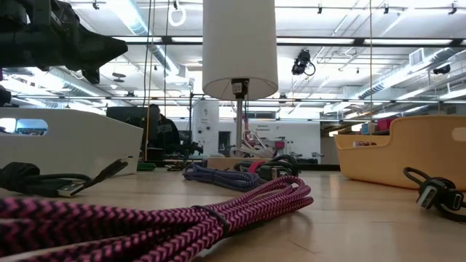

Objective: Pick & Place USB Port
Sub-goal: Put the right green patterned USB charger into the gray bin

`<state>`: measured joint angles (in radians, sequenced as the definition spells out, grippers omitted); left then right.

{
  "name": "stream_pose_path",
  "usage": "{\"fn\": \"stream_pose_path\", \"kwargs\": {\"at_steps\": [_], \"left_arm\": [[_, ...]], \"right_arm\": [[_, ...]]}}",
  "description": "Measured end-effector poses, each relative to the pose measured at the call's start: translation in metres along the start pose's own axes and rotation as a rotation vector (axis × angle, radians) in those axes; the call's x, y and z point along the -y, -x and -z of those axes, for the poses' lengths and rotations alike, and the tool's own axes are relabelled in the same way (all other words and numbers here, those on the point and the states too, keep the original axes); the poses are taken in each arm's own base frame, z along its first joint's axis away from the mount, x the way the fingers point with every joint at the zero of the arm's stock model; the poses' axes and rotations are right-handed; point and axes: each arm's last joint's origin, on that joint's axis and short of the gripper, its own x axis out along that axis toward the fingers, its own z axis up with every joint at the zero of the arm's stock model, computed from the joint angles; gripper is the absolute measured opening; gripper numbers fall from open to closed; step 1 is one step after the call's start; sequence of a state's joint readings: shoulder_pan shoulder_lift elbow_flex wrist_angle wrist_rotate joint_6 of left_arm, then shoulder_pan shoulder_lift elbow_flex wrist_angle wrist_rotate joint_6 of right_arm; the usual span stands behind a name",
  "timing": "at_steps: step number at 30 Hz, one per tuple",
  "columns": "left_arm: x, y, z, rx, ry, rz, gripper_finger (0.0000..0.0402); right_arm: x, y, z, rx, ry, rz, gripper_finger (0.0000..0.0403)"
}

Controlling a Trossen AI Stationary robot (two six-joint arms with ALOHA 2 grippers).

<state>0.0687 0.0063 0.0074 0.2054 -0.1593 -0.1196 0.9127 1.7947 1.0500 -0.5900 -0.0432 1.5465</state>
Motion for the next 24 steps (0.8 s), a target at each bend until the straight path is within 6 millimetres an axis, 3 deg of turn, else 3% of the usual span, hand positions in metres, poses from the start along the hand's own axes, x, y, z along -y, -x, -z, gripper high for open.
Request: {"fn": "stream_pose_path", "kwargs": {"at_steps": [4, 9, 14, 19, 24], "left_arm": [[0.0, 0.0, 0.0, 0.0, 0.0, 0.0, 0.0058], [0.0, 0.0, 0.0, 0.0, 0.0, 0.0, 0.0058], [0.0, 0.0, 0.0, 0.0, 0.0, 0.0, 0.0058], [0.0, 0.0, 0.0, 0.004, 0.001, 0.0, 0.0058], [0.0, 0.0, -0.001, 0.006, 0.001, 0.0, 0.0058]], "right_arm": [[0.0, 0.0, -0.001, -0.01, 0.044, 0.0, 0.0106], [0.001, 0.0, -0.001, -0.025, 0.127, 0.012, 0.0016], [0.003, 0.003, -0.005, -0.041, 0.156, 0.024, 0.0007], [0.004, 0.027, -0.015, -0.004, 0.18, 0.003, 0.0004], [-0.006, 0.068, -0.023, 0.091, 0.263, -0.041, 0.0002]]}}
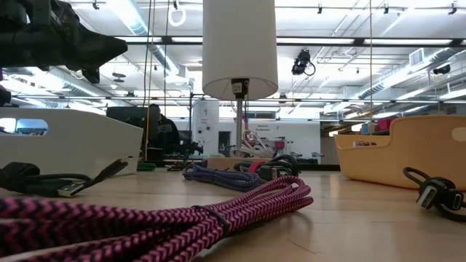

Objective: Pick & Place USB Port
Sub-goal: Put the right green patterned USB charger into the gray bin

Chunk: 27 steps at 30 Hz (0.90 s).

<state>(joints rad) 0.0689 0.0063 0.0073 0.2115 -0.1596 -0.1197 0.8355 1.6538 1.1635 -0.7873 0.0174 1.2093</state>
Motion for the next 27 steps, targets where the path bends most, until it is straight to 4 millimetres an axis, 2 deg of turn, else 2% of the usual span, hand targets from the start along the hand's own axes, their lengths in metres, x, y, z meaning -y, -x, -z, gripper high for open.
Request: {"fn": "stream_pose_path", "kwargs": {"at_steps": [8, 11, 16, 22, 27], "left_arm": [[0.003, 0.001, -0.012, 0.114, 0.069, 0.059, 0.0058], [0.005, -0.001, -0.014, 0.127, 0.074, 0.125, 0.0058], [0.01, -0.013, -0.02, 0.067, 0.09, 0.134, 0.0058], [0.03, -0.053, -0.055, 0.038, 0.022, 0.2, 0.0058], [0.045, -0.101, -0.067, -0.058, -0.039, 0.201, 0.0058]], "right_arm": [[0.001, 0.071, -0.024, 0.256, 0.121, 0.153, 0.0001], [0.006, 0.084, -0.04, 0.356, 0.156, 0.181, 0.0001], [0.021, 0.09, -0.071, 0.439, 0.203, 0.247, 0.0], [0.035, 0.095, -0.107, 0.513, 0.281, 0.261, 0.0], [0.041, 0.123, -0.132, 0.624, 0.301, 0.294, 0.0]]}}
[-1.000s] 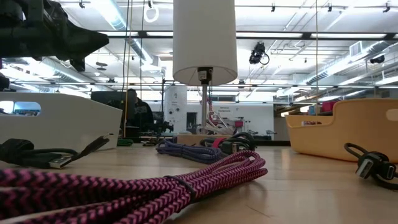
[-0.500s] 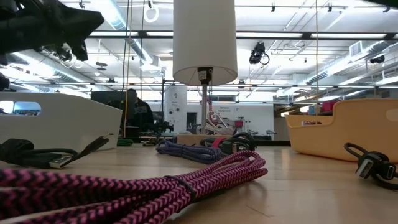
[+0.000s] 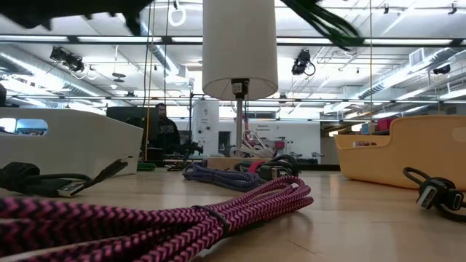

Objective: Pick & Place USB Port
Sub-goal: Put the right green patterned USB charger into the gray bin

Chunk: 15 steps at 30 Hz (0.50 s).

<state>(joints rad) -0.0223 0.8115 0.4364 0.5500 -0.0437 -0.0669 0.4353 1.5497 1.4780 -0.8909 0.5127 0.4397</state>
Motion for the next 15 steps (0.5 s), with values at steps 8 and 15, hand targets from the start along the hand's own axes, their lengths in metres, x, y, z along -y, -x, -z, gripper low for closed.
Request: {"fn": "stream_pose_path", "kwargs": {"at_steps": [8, 15], "left_arm": [[0.008, -0.074, -0.015, -0.013, -0.028, 0.135, 0.0058], [0.015, -0.118, -0.027, -0.008, -0.035, 0.242, 0.0058]], "right_arm": [[0.016, 0.023, -0.038, 0.171, 0.014, 0.059, 0.0], [0.022, 0.025, -0.057, 0.292, 0.033, 0.063, 0.0]]}}
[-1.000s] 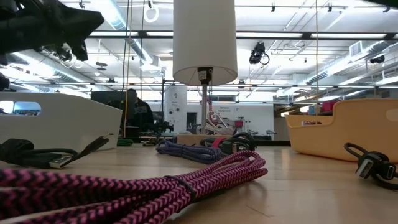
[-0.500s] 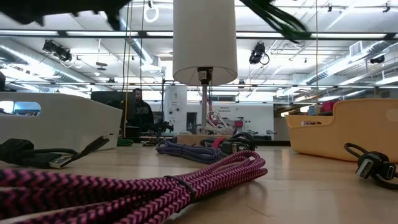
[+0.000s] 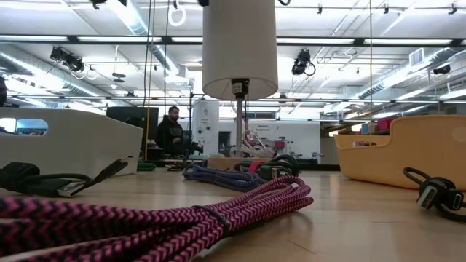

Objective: Pick & Place USB Port
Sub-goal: Put the right green patterned USB charger into the gray bin

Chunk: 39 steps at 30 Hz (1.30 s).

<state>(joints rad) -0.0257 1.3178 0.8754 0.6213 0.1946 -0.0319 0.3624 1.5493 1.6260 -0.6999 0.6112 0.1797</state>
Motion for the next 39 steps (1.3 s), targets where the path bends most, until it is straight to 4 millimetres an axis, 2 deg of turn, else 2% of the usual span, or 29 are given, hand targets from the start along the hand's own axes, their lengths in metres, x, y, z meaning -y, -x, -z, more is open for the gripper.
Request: {"fn": "stream_pose_path", "kwargs": {"at_steps": [4, 12, 17, 36, 39], "left_arm": [[-0.001, -0.011, -0.001, -0.012, -0.016, 0.018, 0.0072], [-0.001, -0.012, -0.002, -0.006, -0.017, 0.01, 0.0159], [0.001, -0.013, -0.002, -0.003, -0.019, -0.011, 0.0188], [-0.001, -0.013, -0.002, -0.013, -0.026, -0.092, 0.0192], [-0.002, -0.013, -0.001, -0.017, -0.024, -0.094, 0.0192]], "right_arm": [[0.003, -0.001, -0.001, -0.003, -0.002, -0.011, 0.0], [0.005, 0.001, -0.002, 0.004, -0.008, -0.01, 0.0], [0.007, -0.001, -0.004, 0.021, -0.025, -0.012, 0.0], [-0.001, 0.004, -0.007, 0.065, -0.038, -0.031, 0.0], [-0.003, 0.001, -0.005, 0.077, -0.082, -0.035, 0.0]]}}
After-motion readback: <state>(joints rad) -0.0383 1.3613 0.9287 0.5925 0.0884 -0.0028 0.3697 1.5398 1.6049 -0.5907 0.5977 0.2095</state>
